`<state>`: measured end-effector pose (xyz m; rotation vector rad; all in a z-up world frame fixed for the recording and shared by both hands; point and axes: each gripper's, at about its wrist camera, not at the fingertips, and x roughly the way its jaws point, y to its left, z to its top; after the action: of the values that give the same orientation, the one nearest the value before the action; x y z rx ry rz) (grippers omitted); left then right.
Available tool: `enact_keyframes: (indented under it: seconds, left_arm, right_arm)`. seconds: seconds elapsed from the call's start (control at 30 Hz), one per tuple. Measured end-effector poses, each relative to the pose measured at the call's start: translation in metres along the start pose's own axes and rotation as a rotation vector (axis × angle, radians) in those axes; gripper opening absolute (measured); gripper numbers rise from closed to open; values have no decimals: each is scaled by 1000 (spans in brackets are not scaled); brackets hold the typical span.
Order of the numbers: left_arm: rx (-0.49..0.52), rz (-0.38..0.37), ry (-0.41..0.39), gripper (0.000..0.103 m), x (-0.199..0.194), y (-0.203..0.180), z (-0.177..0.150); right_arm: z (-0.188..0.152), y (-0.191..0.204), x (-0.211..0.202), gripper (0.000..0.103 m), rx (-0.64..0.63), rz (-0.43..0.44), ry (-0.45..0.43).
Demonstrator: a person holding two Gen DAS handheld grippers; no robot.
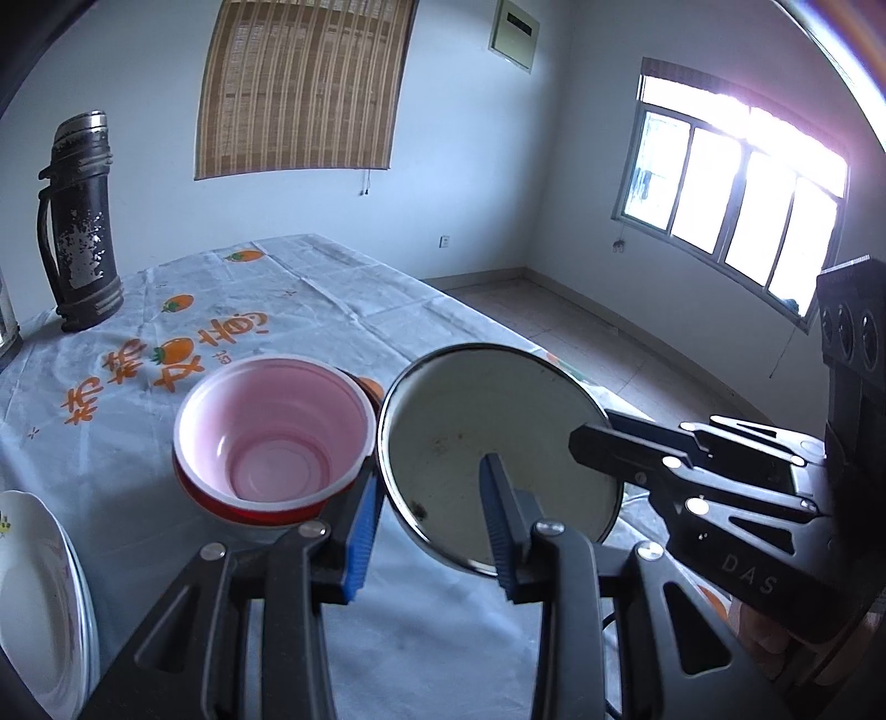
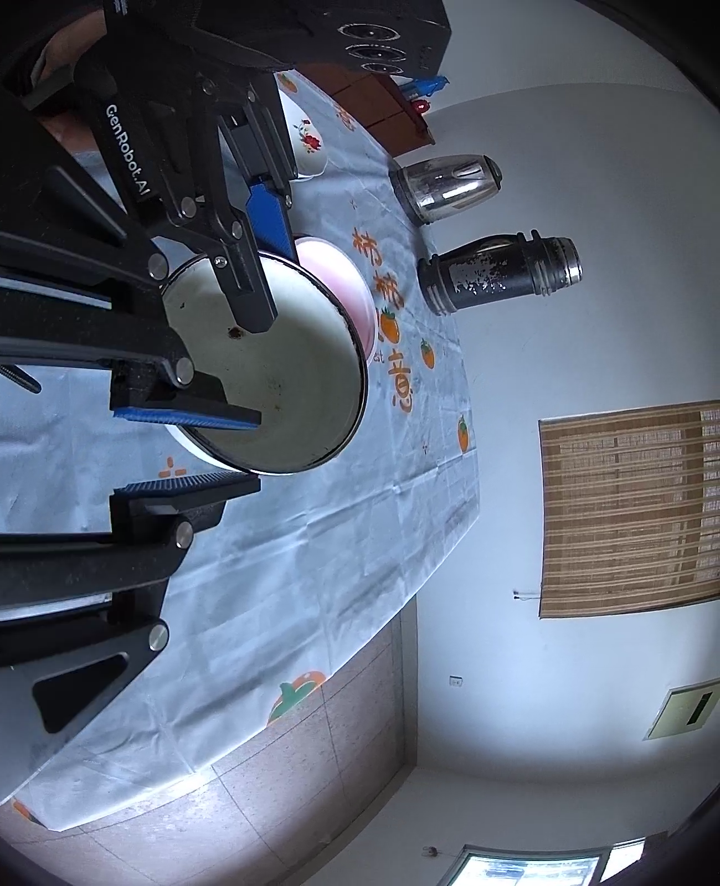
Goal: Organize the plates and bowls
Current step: 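Lift the enamel bowl with both grippers and carry it over the pink-steel bowl stack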
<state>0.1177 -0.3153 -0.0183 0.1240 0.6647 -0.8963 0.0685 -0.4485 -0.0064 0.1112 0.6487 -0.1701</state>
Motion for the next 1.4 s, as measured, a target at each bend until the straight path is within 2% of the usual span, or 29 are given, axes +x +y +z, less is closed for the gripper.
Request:
enact_keyframes:
  seconds: [0.73, 1.4]
  left_arm:
    - [-69, 49, -15, 33, -6, 34, 14]
    - [-165, 109, -81, 33, -14, 82, 28]
  right_arm:
    - [28, 32, 7, 17, -66, 38, -38]
    - [60, 65, 39, 17, -121, 90, -50]
